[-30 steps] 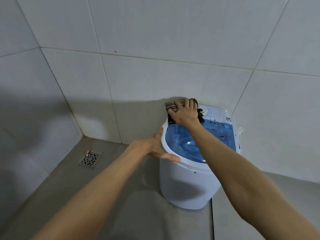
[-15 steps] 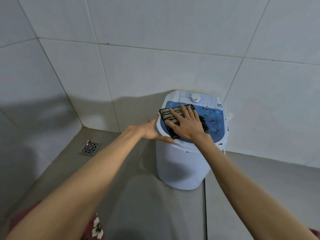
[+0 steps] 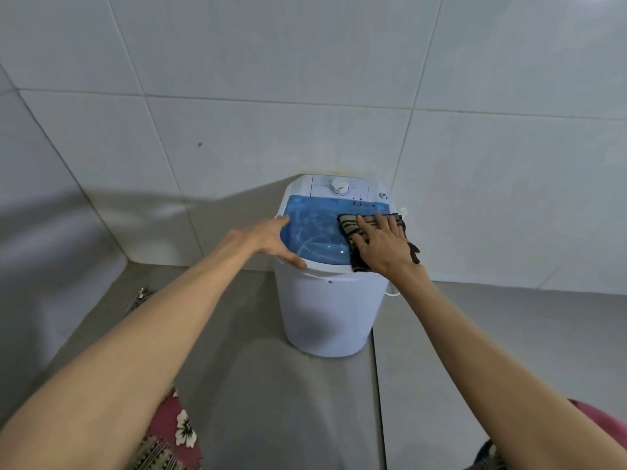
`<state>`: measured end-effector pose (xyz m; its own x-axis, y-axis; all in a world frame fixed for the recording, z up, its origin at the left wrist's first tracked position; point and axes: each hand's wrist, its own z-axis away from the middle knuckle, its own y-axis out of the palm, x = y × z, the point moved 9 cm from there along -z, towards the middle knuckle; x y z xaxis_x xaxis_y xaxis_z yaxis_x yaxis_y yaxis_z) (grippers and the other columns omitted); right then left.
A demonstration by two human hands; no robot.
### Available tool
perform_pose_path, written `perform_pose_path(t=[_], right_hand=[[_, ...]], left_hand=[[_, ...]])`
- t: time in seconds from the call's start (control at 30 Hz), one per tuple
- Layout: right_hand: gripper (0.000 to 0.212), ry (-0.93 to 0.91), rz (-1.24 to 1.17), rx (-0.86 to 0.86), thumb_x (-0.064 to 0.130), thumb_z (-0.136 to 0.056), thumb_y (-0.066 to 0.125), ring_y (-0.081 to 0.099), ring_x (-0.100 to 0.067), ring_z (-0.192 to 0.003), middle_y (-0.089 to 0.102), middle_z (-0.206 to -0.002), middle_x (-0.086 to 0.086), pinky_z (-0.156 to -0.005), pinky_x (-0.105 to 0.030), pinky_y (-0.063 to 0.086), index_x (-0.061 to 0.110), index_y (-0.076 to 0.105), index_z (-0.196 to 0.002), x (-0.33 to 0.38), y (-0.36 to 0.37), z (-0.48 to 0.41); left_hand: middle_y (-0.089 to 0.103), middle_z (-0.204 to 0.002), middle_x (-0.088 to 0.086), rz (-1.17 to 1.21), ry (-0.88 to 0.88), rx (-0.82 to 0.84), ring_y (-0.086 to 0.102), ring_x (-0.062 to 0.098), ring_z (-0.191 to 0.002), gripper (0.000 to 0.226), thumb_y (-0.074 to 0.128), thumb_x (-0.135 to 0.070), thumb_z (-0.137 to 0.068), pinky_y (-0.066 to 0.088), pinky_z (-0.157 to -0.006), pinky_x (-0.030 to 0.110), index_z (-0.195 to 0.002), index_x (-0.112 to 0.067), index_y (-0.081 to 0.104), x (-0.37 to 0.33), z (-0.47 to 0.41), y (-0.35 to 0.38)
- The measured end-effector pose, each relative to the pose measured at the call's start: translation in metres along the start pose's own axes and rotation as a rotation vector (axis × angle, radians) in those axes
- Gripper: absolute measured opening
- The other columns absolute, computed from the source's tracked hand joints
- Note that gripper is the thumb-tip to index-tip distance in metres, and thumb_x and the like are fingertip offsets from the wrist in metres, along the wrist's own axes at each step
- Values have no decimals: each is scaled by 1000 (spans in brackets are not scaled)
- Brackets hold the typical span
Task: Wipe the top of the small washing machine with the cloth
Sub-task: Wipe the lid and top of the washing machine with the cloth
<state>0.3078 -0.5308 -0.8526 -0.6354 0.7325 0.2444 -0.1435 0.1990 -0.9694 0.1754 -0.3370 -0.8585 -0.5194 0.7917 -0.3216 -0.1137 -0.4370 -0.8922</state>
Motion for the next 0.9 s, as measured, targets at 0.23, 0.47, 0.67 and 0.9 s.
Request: perform_pose_path(t=[0.23,0.47,0.67,0.9], right_hand=[[36,-225,-130,-89,39,-89,49,46,-31,-123,52,-128,-4,-110,-46,32,26,64,-120,58,-7,7],[47,-216,-74,-142,56,-95,44,44,-26,-116,45,-116,-6,-107,-42,37,20,71,-109,58,-10,4],[45,-196,-60,-162,53,-96,46,43,-29,-118,48,-118,-10,-104,-41,39,18,72,-107,39,-17,5],[44,-72,-90,-258,50,-96,43,43,-35,-119,49,-120,-16,-111,-50,28,14,64,-109,86,6,15]], left_hand=[[41,-153,-9,-64,-31,36,45,21,-135,152,73,-88,-19,40,-110,44,-151,-25,33,-5,0,-2],[21,-163,-6,-76,-33,28,32,23,-145,136,81,-74,-48,33,-116,45,-157,-21,18,-4,1,-2],[32,-157,-6,-132,-53,65,39,23,-139,133,81,-75,-48,37,-111,45,-155,-20,25,-8,1,-3],[36,-155,-8,-81,-49,54,44,23,-136,150,76,-84,-25,39,-110,44,-154,-25,27,-6,-1,-1]])
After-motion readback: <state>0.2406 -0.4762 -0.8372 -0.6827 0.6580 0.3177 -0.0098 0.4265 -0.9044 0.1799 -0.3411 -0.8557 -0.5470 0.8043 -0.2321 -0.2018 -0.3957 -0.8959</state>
